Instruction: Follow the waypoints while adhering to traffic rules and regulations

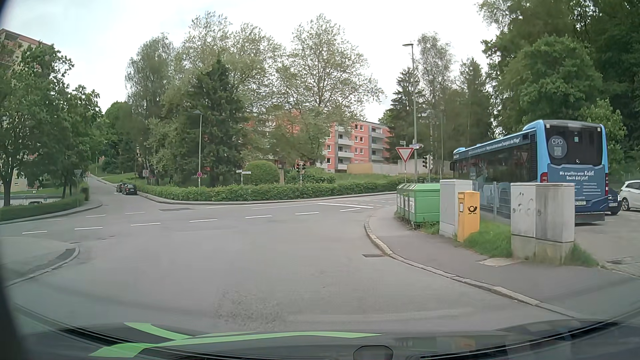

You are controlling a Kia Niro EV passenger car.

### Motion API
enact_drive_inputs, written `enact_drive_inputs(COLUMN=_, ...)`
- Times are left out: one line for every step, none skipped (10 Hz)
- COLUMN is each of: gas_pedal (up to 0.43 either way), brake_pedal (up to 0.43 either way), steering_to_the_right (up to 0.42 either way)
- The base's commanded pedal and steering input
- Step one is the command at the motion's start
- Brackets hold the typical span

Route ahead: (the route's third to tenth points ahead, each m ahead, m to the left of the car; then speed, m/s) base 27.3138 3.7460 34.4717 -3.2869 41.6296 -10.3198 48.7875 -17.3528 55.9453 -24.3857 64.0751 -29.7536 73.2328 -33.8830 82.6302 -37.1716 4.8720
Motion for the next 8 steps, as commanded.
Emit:
enact_drive_inputs(gas_pedal=0.0, brake_pedal=0.079, steering_to_the_right=-0.026)
enact_drive_inputs(gas_pedal=0.0, brake_pedal=0.085, steering_to_the_right=-0.026)
enact_drive_inputs(gas_pedal=0.0, brake_pedal=0.122, steering_to_the_right=-0.026)
enact_drive_inputs(gas_pedal=0.0, brake_pedal=0.159, steering_to_the_right=-0.026)
enact_drive_inputs(gas_pedal=0.0, brake_pedal=0.165, steering_to_the_right=-0.027)
enact_drive_inputs(gas_pedal=0.0, brake_pedal=0.165, steering_to_the_right=-0.027)
enact_drive_inputs(gas_pedal=0.0, brake_pedal=0.159, steering_to_the_right=-0.026)
enact_drive_inputs(gas_pedal=0.0, brake_pedal=0.152, steering_to_the_right=-0.026)
